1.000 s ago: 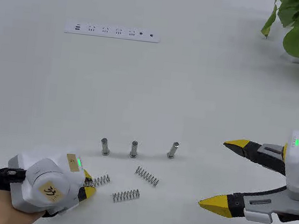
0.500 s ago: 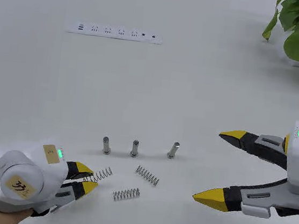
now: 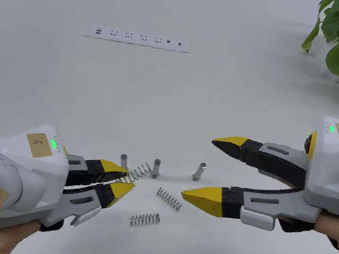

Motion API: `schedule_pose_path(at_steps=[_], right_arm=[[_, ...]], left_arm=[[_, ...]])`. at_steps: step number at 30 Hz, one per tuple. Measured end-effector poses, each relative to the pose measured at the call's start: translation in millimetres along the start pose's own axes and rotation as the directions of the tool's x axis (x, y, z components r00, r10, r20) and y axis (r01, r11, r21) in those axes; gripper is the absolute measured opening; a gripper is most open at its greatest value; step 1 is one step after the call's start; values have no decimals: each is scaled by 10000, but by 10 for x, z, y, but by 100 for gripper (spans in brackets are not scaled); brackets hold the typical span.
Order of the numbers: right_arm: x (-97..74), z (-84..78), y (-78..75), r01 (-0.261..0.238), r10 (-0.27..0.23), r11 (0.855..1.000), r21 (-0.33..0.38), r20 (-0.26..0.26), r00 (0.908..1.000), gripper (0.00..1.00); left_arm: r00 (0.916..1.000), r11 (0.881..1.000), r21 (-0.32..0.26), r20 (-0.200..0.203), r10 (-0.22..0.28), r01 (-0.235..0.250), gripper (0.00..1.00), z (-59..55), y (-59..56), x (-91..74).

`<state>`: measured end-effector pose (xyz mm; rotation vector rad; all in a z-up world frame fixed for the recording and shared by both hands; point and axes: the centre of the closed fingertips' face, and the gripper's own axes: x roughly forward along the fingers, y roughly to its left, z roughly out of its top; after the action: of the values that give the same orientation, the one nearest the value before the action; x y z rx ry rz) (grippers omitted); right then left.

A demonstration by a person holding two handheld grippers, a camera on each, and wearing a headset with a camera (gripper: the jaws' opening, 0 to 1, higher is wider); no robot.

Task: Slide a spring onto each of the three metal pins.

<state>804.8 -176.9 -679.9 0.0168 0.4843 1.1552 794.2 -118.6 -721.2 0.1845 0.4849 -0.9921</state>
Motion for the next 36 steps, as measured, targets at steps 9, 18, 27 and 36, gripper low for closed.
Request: schedule_pose_path(at_steps=[9, 18, 27, 36], right_arm=[[147, 235, 82, -403, 206, 9855, 1651, 1190, 9927, 34], [158, 322, 63, -665, 270, 9676, 2435, 1621, 9864, 25], [162, 381, 127, -941, 413, 9545, 2831, 1869, 9815, 14], [155, 400, 181, -956, 474, 9599, 2637, 1836, 9819, 12]], left_arm=[[9912, 9993, -340, 1322, -114, 160, 10, 359, -65, -11], [9742, 9970, -668, 2246, -238, 398, 10, 553, -121, -18], [9655, 9955, -779, 2584, -317, 535, 10, 636, -152, 0], [9675, 9949, -780, 2490, -433, 646, 10, 638, -180, 32]])
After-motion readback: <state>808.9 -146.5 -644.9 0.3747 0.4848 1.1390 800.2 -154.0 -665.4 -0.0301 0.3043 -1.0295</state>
